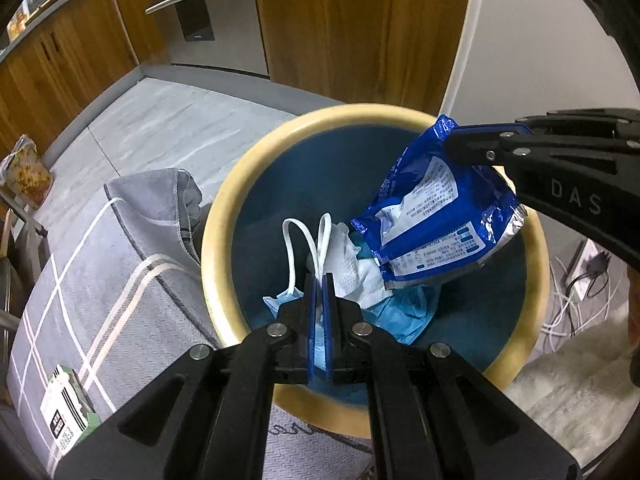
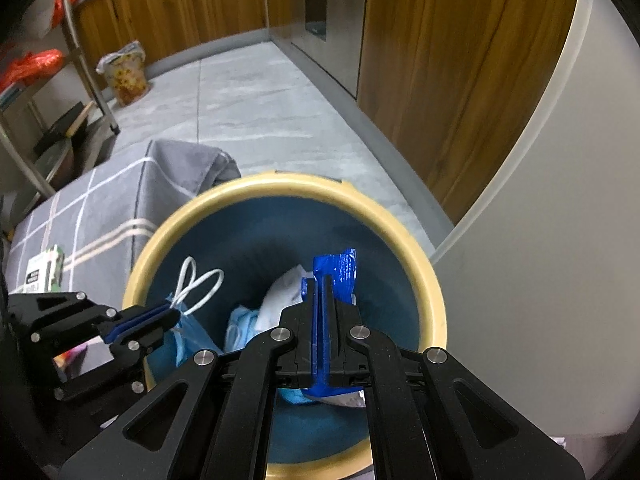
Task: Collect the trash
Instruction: 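Open both tools to drop the mask and snack bag into the bin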
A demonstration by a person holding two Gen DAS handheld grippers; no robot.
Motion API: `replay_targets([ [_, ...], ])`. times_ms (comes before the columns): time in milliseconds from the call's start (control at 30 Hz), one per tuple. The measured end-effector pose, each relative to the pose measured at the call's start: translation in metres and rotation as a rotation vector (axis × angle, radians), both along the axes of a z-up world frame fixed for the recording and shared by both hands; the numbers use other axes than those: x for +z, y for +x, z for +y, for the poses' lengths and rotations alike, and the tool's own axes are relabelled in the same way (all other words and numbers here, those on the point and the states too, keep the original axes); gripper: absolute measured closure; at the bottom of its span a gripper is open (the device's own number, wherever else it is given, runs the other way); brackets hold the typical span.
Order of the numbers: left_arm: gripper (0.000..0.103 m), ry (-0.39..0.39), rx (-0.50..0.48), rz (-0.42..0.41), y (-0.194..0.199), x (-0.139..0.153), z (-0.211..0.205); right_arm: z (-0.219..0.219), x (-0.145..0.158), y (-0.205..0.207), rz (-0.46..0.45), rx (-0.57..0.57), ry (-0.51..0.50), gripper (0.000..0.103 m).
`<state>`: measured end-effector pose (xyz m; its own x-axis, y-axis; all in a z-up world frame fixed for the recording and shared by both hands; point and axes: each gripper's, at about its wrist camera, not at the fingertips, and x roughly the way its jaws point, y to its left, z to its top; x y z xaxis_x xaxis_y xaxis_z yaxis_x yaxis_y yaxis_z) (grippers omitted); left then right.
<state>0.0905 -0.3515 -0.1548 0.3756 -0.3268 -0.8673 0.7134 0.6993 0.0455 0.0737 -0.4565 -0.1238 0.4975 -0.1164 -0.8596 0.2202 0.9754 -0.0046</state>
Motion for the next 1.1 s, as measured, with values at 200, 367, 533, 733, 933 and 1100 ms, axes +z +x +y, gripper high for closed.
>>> replay_targets([
  [200,0.1,-0.005,0.007,-0.001,0.0,0.003,0.001,0.001,-0.003,-0.001,0.018,-0.004,0.006,0.1],
  [367,0.098,0.001,0.023,0.001,0.0,0.003,0.004,-0.003,-0.007,-0.002,0.041,-0.022,0.026,0.1],
  [533,0.096,0.003,0.032,-0.001,0.0,0.006,0.009,-0.003,-0.009,-0.001,0.046,-0.028,0.024,0.1],
  [733,0.085,0.003,0.032,-0.013,-0.002,0.009,0.012,-0.001,-0.008,0.0,0.037,-0.02,0.014,0.1],
  [933,0.069,-0.005,0.053,-0.026,-0.001,0.013,0.018,-0.004,-0.008,-0.002,0.048,-0.044,0.024,0.098],
  [1100,0.05,-0.053,0.084,-0.072,-0.002,0.027,0.026,-0.007,0.003,-0.007,-0.009,-0.07,0.056,0.045],
])
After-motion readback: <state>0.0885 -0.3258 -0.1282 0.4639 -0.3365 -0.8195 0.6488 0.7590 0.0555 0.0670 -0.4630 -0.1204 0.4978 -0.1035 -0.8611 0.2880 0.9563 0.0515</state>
